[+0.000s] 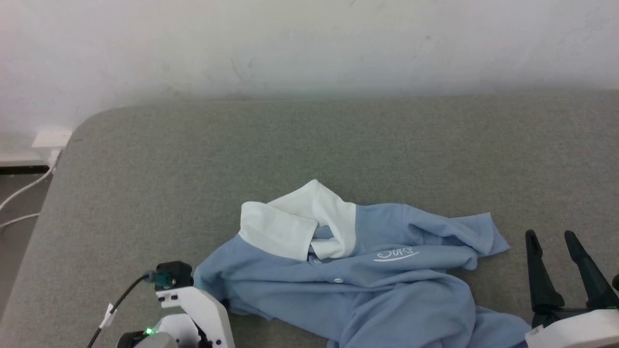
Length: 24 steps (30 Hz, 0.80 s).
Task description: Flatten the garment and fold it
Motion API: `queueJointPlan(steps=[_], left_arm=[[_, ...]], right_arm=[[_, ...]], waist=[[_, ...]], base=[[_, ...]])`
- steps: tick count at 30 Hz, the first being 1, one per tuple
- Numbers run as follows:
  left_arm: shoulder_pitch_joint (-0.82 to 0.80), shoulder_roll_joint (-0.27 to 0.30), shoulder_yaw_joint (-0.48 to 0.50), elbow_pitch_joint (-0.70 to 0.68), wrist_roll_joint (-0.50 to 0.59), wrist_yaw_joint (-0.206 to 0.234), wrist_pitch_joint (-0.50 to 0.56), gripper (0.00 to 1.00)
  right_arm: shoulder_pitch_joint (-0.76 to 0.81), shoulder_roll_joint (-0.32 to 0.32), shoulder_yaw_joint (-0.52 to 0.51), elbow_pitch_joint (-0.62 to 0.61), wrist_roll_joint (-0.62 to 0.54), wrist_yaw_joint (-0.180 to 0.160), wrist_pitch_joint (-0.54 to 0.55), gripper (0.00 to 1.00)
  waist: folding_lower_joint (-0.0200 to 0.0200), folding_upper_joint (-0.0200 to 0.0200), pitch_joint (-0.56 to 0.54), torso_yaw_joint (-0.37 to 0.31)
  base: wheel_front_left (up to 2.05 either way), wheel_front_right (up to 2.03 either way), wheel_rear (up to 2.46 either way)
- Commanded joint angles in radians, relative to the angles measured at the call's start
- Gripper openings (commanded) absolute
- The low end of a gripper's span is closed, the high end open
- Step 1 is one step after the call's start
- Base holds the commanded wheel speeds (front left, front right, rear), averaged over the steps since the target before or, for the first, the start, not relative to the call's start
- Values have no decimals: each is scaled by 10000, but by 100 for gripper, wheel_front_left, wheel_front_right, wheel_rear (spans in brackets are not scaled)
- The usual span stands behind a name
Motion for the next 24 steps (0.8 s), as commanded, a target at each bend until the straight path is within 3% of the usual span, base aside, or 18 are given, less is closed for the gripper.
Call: queueJointPlan(steps=[1,3,5,11,15,18,24], left_arm=[[98,-225,-377,379,-57,-198,470,0],[46,-264,-426,531,-90,-299,567,0],[-64,-130,-224,575,119,-87,64,0],[-682,1007,528,-453,1548,1422,-1915,0],[-1346,1485,106,-2066,2800,2045,-2127,0],[-1679,1200,-883,-3132,3438,1829,-1603,0],[-1599,-267,-3207,-3373,3811,676,-406,0]], right_arm=[[-117,29,12,30,85,-9,-7,100],[-90,29,-6,48,122,-9,5,100],[-49,29,-55,70,163,-9,13,100],[66,30,-179,95,283,-9,3,100],[80,30,-152,106,295,-9,58,100],[42,30,-115,77,284,-9,104,100],[-6,30,-68,62,330,-9,171,100]], waist=[[1,0,-33,-68],[1,0,-54,-99],[1,0,-76,-112],[1,0,-167,0],[1,0,-227,43],[1,0,-229,27],[1,0,-146,-42]], base=[[0,0,0],[0,0,0],[0,0,0],[0,0,0],[0,0,0],[0,0,0],[0,0,0]])
